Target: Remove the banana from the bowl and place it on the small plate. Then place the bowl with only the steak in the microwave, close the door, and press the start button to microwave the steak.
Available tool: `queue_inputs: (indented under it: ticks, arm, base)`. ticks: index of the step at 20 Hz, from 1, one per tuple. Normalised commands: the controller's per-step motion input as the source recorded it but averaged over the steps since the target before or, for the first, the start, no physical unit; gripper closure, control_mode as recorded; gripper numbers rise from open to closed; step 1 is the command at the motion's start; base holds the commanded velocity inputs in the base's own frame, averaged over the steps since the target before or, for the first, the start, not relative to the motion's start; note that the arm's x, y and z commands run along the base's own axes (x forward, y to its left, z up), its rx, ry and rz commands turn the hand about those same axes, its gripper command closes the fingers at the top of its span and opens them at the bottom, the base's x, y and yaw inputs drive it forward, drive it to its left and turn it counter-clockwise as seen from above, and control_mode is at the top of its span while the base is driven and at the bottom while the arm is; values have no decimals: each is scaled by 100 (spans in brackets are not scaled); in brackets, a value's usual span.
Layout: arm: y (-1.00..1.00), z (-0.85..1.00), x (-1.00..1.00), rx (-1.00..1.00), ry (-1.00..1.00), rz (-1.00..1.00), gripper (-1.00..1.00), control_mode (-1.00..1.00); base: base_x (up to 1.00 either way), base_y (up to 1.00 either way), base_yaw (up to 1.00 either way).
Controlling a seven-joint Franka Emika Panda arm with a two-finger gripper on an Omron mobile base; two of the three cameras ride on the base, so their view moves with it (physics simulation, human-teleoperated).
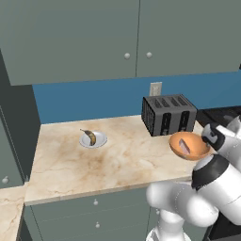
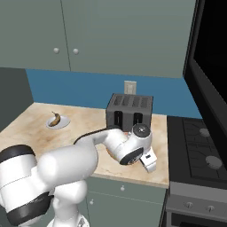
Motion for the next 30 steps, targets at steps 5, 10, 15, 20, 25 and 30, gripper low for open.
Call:
queue_inputs:
  ticks: [5,10,15,20,25,30]
  arm:
    - [-14,-1,0,8,-1,1,-100,-100]
    - [-7,-17,22,13,2,3,-100,-100]
    - [0,-3,43,13,3,11,-100,-100]
    - [0,0,31,12,0,11,-100,-100]
    - [0,0,12,11,0,10,-100,-100]
    - [0,-7,3,8,0,7,-100,-100]
  base:
    - [0,0,0]
    - [0,0,0]
    - [0,0,0]
    - [0,0,0]
    - [0,0,0]
    - [0,0,0]
